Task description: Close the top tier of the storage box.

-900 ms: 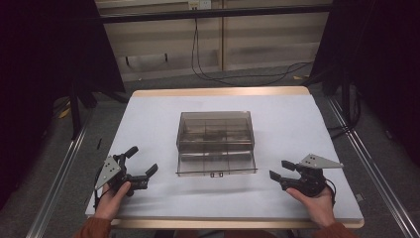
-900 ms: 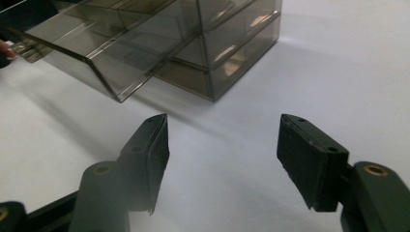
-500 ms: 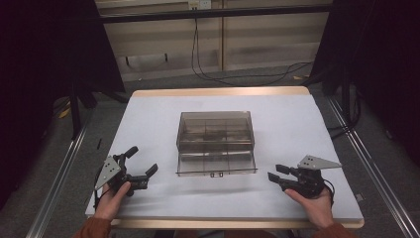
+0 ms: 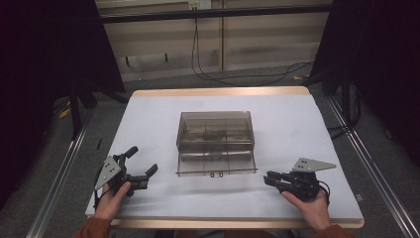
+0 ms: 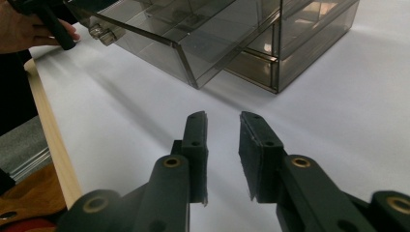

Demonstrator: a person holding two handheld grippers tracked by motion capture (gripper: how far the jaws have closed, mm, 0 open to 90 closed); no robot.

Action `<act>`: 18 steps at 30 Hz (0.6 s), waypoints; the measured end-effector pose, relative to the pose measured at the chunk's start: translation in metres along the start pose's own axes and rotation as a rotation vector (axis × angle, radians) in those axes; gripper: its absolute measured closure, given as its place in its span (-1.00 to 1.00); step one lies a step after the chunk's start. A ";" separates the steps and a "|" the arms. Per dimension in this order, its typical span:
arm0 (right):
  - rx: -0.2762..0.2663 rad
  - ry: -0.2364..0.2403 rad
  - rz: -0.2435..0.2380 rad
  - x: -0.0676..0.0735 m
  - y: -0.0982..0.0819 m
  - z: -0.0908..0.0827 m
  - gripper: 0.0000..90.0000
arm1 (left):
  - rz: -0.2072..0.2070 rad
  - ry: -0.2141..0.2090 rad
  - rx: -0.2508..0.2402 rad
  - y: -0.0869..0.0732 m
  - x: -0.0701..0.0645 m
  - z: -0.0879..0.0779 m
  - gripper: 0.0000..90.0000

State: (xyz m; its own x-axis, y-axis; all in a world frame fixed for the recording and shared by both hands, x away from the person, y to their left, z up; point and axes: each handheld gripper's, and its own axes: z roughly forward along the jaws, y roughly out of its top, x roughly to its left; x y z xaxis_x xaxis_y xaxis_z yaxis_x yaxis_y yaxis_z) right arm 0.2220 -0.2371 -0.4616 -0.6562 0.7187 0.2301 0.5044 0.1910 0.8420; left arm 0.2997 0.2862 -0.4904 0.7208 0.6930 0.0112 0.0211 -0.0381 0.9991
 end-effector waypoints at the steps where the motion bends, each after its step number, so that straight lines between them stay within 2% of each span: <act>1: 0.002 0.006 0.000 0.001 0.000 0.000 0.70 | 0.003 -0.001 0.001 0.000 0.000 0.000 -0.98; 9: 0.019 0.040 -0.007 0.004 0.001 0.003 0.93 | -0.001 -0.001 0.001 0.000 0.000 0.000 -0.98; 18: 0.037 0.072 -0.030 0.009 0.001 0.006 1.00 | -0.002 0.000 0.000 0.000 0.000 0.000 -0.98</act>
State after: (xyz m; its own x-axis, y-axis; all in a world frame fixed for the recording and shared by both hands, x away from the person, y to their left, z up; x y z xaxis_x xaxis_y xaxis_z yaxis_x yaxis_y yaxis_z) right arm 0.2201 -0.2259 -0.4615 -0.7094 0.6626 0.2401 0.5034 0.2379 0.8307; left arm 0.2997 0.2863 -0.4904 0.7206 0.6933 0.0096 0.0225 -0.0372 0.9991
